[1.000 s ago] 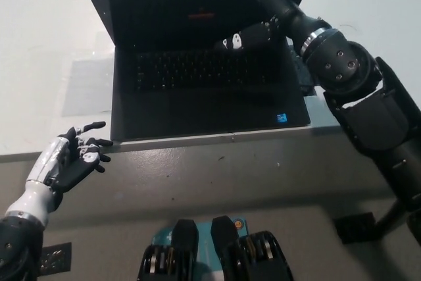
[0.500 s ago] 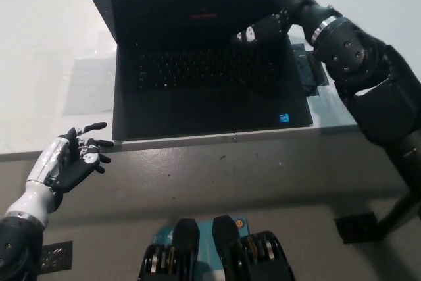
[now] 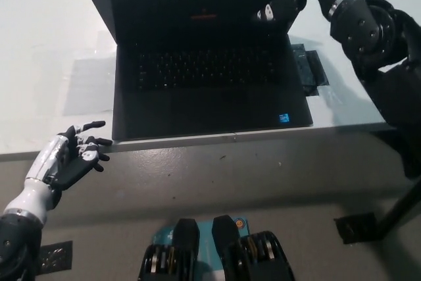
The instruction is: The robot uses its right hand to push down on the lid of a laptop kept in the middle of the desk to close it
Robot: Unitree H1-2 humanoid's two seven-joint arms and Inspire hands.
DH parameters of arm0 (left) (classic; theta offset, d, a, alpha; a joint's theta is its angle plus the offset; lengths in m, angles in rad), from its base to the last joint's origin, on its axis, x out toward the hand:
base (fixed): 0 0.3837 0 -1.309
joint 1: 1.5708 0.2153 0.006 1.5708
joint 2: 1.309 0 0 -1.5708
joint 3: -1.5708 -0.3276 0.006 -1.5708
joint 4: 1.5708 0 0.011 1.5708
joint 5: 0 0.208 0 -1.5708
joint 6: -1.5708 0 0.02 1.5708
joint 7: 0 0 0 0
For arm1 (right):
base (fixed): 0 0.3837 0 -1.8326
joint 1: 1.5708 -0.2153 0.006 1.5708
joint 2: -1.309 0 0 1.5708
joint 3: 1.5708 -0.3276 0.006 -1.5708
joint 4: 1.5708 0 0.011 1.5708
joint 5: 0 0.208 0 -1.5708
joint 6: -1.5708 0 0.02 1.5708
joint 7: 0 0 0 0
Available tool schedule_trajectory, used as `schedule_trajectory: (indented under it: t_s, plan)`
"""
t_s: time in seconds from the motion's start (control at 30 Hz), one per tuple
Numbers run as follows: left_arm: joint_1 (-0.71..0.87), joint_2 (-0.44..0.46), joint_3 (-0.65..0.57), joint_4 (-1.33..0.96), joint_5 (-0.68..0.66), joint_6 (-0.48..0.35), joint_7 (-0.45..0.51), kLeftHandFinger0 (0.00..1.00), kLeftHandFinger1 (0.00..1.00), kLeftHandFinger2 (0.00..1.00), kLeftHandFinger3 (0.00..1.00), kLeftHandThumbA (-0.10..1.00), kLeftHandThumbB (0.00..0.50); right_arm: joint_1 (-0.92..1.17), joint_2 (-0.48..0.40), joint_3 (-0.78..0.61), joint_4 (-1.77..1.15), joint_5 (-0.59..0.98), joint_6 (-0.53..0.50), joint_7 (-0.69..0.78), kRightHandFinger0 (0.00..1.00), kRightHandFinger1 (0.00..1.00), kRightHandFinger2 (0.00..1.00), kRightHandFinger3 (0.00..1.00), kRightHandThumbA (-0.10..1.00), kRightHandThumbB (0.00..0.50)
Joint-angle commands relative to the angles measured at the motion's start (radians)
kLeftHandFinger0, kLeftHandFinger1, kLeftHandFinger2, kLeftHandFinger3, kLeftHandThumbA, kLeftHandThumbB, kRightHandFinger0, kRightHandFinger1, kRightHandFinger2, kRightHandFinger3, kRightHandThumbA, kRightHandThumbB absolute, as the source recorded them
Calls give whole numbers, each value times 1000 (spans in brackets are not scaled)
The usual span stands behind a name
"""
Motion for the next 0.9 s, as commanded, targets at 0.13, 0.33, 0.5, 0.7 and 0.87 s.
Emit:
schedule_trajectory:
  t_s: [0.13,0.33,0.5,0.7,0.87]
  plan:
    - [-55,46,-2,-10,-7,19,-23,436,464,576,764,163,0,31,14,-18,-69,1,67,82,957,899,882,1000,1000,406]
    - [-58,50,-12,-5,6,19,-19,431,464,566,739,163,0,115,37,-51,-130,29,115,97,1000,952,920,1000,1000,340]
    - [-53,47,-12,-11,-1,19,-16,426,463,560,738,162,3,139,47,-63,-145,28,129,114,1000,1000,1000,1000,1000,309]
    - [-50,50,-14,-10,-5,19,-19,427,466,574,757,157,0,98,39,-108,-136,34,76,84,1000,971,971,1000,1000,381]
    - [-42,51,-17,-11,-1,19,-17,444,473,580,758,166,0,62,41,-140,-149,30,45,74,994,955,940,1000,1000,371]
